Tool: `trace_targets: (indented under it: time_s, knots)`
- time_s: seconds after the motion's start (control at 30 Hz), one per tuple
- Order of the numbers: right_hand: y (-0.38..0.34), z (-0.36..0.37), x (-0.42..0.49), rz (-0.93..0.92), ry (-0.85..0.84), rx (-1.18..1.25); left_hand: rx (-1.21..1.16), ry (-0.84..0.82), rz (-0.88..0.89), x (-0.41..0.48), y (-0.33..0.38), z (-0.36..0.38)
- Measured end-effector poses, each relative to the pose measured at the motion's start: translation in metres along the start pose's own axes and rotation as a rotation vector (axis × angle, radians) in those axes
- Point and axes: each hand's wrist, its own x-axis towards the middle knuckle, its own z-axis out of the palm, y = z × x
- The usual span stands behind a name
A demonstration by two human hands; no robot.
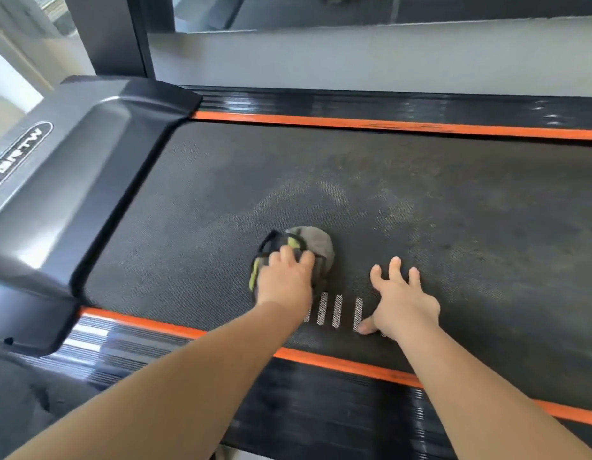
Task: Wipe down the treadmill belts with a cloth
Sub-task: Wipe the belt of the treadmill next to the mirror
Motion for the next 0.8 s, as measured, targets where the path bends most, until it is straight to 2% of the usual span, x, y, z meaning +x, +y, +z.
trace_targets:
  time_s: [0.13, 0.23, 0.3, 0.4, 0.5, 0.57, 0.67, 0.73, 0.8]
  knots:
    - [0.0, -0.001, 0.001, 0.016, 0.001, 0.019, -0.08, -0.081, 0.386, -0.046, 0.035, 0.009]
    - [0.001, -0.002, 0.0, 0.009, -0.026, -0.001, -0.021, -0.129, 0.471, -0.025, -0.015, 0.002]
    - [0.0, -0.003, -0.001, 0.002, -0.029, -0.014, 0.036, -0.129, 0.313, -0.012, -0.062, -0.002]
    - [0.001, -0.003, -0.001, -0.007, -0.015, -0.016, -0.035, -0.062, -0.028, -0.016, -0.111, 0.005]
    - [0.0, -0.002, -0.001, -0.001, -0.027, -0.008, -0.146, 0.013, -0.21, -0.039, -0.085, 0.017]
    - [0.0, -0.002, -0.001, 0.011, -0.028, -0.008, -0.196, 0.034, -0.131, -0.055, -0.034, 0.024]
    - [0.002, -0.001, -0.001, 0.014, 0.008, -0.036, -0.267, 0.009, 0.114, -0.077, 0.036, 0.031]
    - [0.003, 0.0, -0.002, 0.011, 0.019, -0.043, -0.326, -0.009, 0.223, -0.077, 0.038, 0.032]
    - [0.003, 0.0, -0.001, 0.006, 0.016, -0.037, -0.349, -0.032, 0.314, -0.068, 0.01, 0.028]
